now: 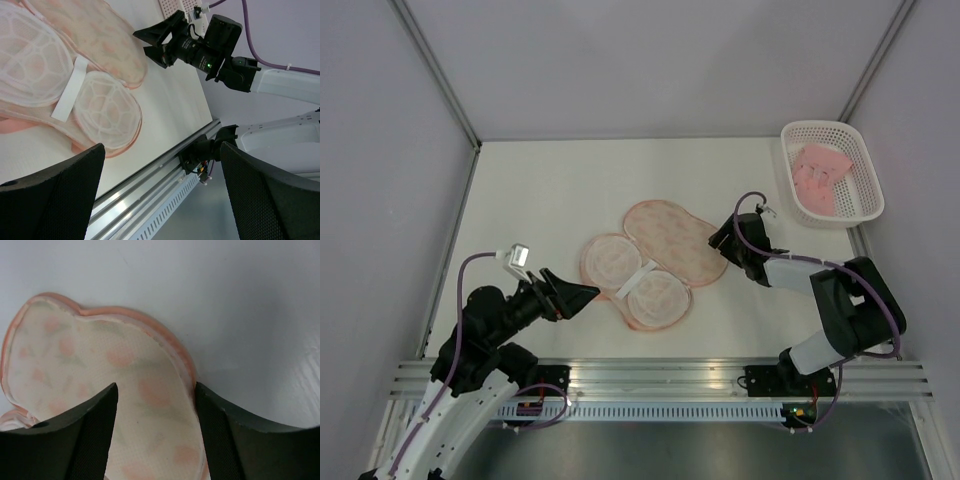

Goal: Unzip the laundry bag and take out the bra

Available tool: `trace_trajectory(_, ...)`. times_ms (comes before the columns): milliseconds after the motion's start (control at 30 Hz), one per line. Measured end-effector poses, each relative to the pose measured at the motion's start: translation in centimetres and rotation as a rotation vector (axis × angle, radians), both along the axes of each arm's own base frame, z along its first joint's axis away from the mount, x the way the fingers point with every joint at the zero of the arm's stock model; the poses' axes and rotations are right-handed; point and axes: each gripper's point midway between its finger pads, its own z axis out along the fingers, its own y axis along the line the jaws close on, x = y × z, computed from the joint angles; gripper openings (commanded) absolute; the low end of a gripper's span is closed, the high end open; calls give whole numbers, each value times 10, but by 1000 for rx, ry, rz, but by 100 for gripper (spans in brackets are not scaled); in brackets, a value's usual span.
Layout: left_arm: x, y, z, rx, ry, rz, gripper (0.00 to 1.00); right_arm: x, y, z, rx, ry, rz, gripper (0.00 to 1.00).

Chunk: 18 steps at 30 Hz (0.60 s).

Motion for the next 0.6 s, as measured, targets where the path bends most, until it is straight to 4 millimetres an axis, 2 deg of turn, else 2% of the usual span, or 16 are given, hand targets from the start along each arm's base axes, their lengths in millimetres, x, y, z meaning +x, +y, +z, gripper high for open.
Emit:
trace_trajectory(100,0,3,-2,6,4,15,100,13,13,-2,30,-8,40,57)
trace_trajectory(200,0,5,-5,13,14,23,100,18,23,-8,45,-1,84,20)
trace_trajectory(233,0,5,-6,15,17,24,100,17,23,-11,40,6,94,1)
trace_trajectory(433,1,6,-7,18,17,34,100,3,20,-15,15,38,120,0)
trace_trajectory(600,0,8,-5,12,6,41,99,-17,10,-13,-24,82,132,0)
